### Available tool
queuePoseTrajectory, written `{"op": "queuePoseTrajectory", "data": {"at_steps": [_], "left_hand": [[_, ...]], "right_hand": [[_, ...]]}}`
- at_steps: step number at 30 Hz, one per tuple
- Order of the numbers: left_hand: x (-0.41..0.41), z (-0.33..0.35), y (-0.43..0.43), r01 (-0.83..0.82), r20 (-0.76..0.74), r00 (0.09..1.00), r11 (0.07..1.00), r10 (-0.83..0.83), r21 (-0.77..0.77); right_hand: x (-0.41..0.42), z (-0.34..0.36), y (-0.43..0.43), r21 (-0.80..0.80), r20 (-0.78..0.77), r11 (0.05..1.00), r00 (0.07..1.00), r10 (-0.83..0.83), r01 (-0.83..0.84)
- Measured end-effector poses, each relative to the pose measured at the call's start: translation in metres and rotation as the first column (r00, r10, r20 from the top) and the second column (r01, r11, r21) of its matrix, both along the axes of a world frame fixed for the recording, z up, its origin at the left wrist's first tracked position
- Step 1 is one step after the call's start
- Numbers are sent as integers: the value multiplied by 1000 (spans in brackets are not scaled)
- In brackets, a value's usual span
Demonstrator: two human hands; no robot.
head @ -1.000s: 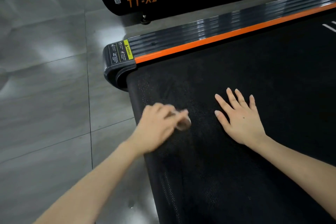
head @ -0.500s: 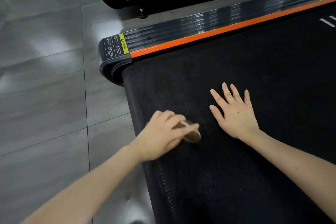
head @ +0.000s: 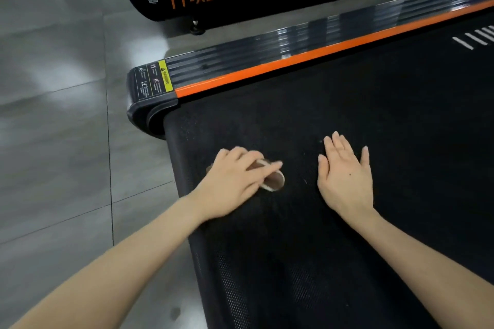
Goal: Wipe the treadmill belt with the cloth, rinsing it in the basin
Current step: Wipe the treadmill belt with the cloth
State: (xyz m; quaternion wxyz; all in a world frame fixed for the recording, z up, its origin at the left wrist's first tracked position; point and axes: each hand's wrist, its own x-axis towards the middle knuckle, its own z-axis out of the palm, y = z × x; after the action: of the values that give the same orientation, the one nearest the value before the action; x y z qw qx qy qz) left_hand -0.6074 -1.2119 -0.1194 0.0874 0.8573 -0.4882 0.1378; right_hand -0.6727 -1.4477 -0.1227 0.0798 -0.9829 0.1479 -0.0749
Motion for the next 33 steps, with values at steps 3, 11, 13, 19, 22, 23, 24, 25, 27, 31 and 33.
{"op": "queuePoseTrajectory", "data": {"at_steps": [3,11,13,19,22,23,24,25,27,31,33], "left_hand": [[80,5,-18,-176,3,984,984,176,-7],[135,6,-50,-372,-73,925,928,373,28],[107,3,-38,-308,-72,949,951,306,-13],[-42,3,10,-95,-78,993,995,91,-42],[-131,7,20,57,-137,989,998,-59,-14],[-157,7,21,101,-162,981,995,-102,-17],[-175,8,23,133,-179,974,991,-136,-26],[-182,9,23,155,-182,971,988,-156,-19],[-171,11,21,147,-141,980,988,-139,45],[-113,12,7,-235,-136,963,972,232,-12],[-108,11,0,-315,-156,938,949,309,-11]], "right_hand": [[2,-5,-1,-53,-25,999,1000,4,-5],[3,-5,-3,-58,-77,998,997,22,-27],[3,-2,-3,-47,-89,999,996,22,-26],[3,0,-1,-53,-119,998,993,16,-23],[2,3,-2,-57,-132,998,991,23,-30],[2,4,-2,-49,-139,998,990,28,-35],[2,7,-2,-38,-152,998,988,39,-45],[-1,9,-2,-28,-166,997,984,62,-68],[-16,13,-4,-15,-184,990,973,138,-143],[-100,16,-23,-18,-217,960,938,269,-280],[-144,19,-43,-26,-252,943,916,314,-331]]}}
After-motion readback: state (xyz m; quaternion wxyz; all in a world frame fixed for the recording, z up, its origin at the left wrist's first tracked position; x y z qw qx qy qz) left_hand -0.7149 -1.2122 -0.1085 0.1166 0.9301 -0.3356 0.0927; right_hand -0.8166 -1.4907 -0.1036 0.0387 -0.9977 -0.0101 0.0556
